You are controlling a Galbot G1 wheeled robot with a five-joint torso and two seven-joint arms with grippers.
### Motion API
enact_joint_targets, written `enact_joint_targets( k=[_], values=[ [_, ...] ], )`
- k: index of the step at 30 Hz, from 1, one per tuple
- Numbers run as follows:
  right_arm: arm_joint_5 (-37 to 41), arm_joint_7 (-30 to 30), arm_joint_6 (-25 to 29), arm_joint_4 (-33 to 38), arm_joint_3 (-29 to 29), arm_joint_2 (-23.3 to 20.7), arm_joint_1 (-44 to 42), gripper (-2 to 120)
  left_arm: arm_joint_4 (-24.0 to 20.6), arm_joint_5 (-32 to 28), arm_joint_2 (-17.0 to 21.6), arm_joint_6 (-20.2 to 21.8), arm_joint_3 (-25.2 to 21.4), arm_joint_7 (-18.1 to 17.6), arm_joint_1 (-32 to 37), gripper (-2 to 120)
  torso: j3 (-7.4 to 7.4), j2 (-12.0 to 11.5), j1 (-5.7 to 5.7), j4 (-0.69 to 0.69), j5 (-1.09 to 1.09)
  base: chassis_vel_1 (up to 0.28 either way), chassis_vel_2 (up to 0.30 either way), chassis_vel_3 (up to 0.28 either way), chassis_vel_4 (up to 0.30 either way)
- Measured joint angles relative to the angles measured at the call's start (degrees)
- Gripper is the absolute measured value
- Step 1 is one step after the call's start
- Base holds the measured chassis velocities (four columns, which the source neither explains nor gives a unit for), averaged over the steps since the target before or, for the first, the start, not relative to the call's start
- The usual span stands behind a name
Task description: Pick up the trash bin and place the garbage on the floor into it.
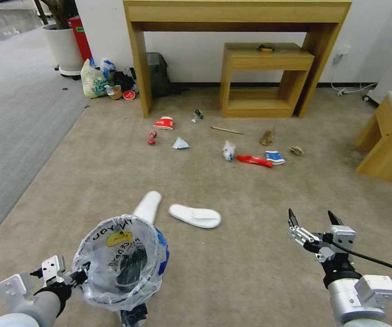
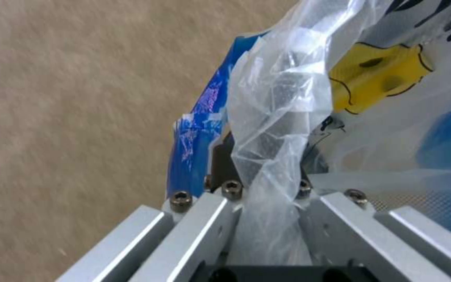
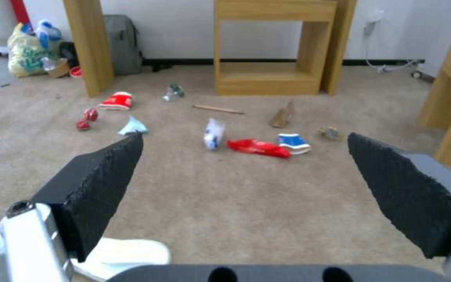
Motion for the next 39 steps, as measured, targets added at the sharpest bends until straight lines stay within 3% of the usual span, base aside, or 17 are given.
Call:
enact_joint_targets(
  k=[25, 32, 39],
  values=[
    [-0.2, 0.5, -0.3, -0.8, -0.4, 0.2, 0.5, 100, 0.7, -0.1, 0.5, 0.0, -0.4, 1.8, -0.5, 0, 0.00, 0.0, 0.00, 0.00, -0.04, 0.123, 0.301, -0.126, -0.297],
    [-0.1, 0.6, -1.2, -2.6, -0.8, 0.0, 1.7, 100, 1.2, 0.1, 0.2, 0.0, -0.4, 2.3, -0.7, 0, 0.01, 0.0, 0.02, -0.01, 0.01, -0.041, 0.100, 0.053, -0.090],
    [4.3, 1.0, -6.3, -7.7, -0.5, -3.3, 7.5, 100, 2.0, 0.1, 1.0, 0.0, -0.3, 2.3, -2.4, 0, 0.00, 0.0, 0.01, -0.01, 0.00, -0.002, -0.018, -0.002, 0.009]
  ],
)
